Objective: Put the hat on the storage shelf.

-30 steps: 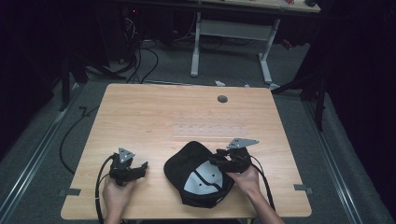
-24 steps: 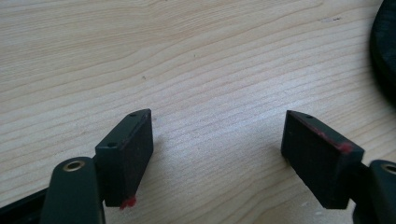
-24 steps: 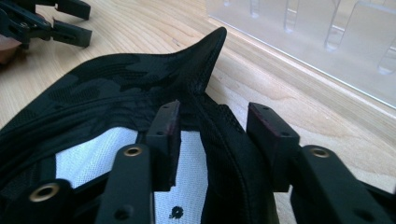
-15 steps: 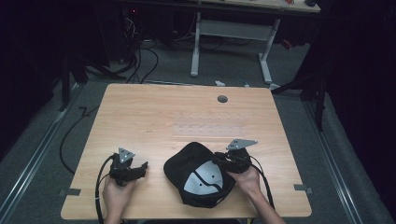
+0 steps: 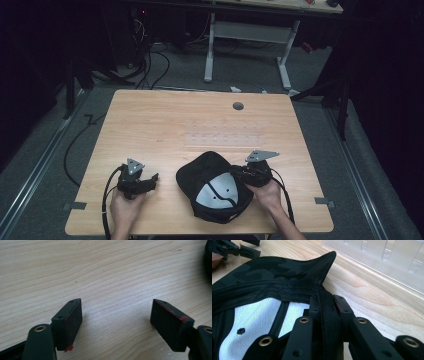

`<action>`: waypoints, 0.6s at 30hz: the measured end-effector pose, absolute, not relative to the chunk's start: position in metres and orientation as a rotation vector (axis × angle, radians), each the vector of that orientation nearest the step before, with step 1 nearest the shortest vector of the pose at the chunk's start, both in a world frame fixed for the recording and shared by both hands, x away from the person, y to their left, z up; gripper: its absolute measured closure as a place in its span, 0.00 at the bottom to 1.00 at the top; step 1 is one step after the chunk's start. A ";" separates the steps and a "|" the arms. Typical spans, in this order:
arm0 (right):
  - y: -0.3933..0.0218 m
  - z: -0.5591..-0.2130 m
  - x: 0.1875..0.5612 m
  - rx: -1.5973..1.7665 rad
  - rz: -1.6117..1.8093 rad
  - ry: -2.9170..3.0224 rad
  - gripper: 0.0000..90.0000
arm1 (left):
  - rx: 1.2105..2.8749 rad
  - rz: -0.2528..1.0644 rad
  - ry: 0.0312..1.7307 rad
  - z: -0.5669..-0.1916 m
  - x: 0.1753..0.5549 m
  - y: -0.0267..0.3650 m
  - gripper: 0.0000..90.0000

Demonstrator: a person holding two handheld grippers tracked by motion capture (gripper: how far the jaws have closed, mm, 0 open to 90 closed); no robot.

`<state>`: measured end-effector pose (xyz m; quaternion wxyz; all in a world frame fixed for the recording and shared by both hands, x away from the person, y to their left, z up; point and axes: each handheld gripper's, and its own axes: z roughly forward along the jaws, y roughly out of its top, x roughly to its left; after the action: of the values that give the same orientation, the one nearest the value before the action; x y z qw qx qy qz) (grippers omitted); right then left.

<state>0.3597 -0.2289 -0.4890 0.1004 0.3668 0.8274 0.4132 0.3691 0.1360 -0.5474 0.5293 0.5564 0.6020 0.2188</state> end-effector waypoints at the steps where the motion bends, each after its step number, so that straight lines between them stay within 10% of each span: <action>1: -0.230 -0.488 0.359 1.081 1.227 2.445 0.89 | 1.329 0.522 1.437 -0.547 0.369 0.136 0.29; 18: -0.249 -0.476 0.353 1.110 1.283 2.400 0.90 | 1.337 0.519 1.431 -0.548 0.369 0.135 0.27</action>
<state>0.3527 -0.2485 -0.4760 0.1009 0.3758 0.8124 0.4343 0.3691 0.1354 -0.5476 0.5292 0.5599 0.5994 0.2171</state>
